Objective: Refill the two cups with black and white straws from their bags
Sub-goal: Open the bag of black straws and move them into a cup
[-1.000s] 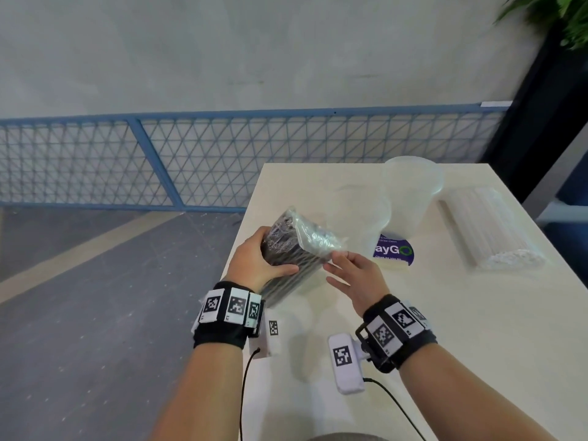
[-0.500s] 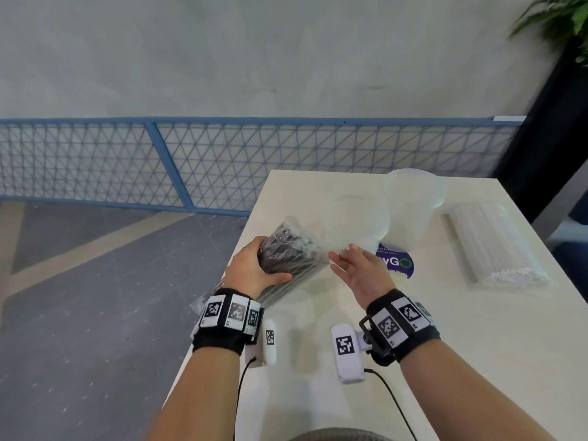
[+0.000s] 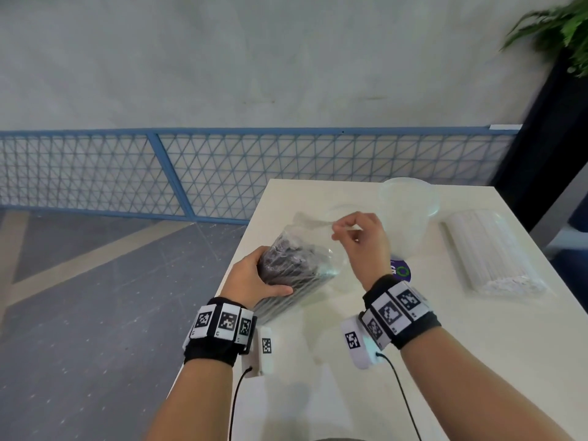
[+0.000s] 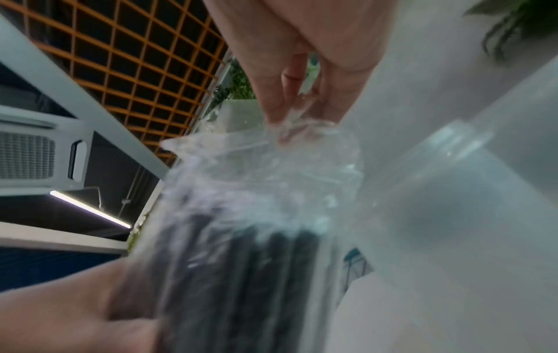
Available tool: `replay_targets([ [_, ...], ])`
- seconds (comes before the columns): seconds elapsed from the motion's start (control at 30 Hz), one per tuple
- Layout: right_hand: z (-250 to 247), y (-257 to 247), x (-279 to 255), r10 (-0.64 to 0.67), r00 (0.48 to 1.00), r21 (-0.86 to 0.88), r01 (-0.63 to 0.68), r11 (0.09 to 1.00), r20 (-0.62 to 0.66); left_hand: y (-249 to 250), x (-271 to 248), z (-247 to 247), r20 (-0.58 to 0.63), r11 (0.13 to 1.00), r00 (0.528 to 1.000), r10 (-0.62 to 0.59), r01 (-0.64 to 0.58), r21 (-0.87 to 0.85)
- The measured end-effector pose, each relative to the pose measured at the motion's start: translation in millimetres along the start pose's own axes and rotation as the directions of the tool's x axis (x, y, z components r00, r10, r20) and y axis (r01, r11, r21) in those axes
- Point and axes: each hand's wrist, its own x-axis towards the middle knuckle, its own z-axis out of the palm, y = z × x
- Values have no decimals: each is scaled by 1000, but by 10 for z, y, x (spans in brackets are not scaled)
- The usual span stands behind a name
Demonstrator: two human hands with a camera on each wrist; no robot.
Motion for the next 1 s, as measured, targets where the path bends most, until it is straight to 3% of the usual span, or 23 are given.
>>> replay_targets([
  [0.1, -38, -5, 86, -24, 1000, 19, 25, 1000, -9, -16, 16, 28, 32, 999, 999, 17, -16, -31],
  [0.2, -45, -36, 46, -114, 993, 8, 114, 993, -23, 6, 30, 39, -16, 997, 1000, 0, -1, -77],
  [0.23, -48, -61, 37, -161, 987, -20, 161, 987, 15, 17, 33, 38, -34, 995, 999, -6, 3, -98],
  [0.3, -60, -108, 45, -207, 956, -157, 241, 958, 207, 45, 46, 40, -60, 990, 998, -7, -2, -144],
  [0.37, -87, -149, 110, -138, 914, -294, 262, 919, 382, 73, 67, 63, -64, 985, 998, 0, -11, -173],
  [0.5, -184, -334, 369, 16, 869, -434, 231, 871, 495, 136, 123, 140, -51, 970, 999, 2, -14, -242],
  [0.6, -178, -548, 526, -13, 821, -476, 344, 809, 571, 196, 190, 158, -81, 952, 997, -11, -14, -304],
  [0.67, -112, -647, 577, -21, 758, -507, 457, 731, 652, 212, 236, 157, -92, 946, 995, -27, -5, -324],
  [0.77, 23, -644, 586, 37, 690, -536, 526, 660, 722, 174, 281, 186, -58, 948, 997, -42, 21, -317],
  [0.83, 98, -572, 562, 55, 687, -536, 511, 672, 725, 133, 288, 218, -38, 955, 998, -47, 34, -296],
  [1.0, 282, -381, 468, -36, 749, -456, 441, 773, 662, 41, 336, 252, -19, 955, 999, -31, 24, -296],
])
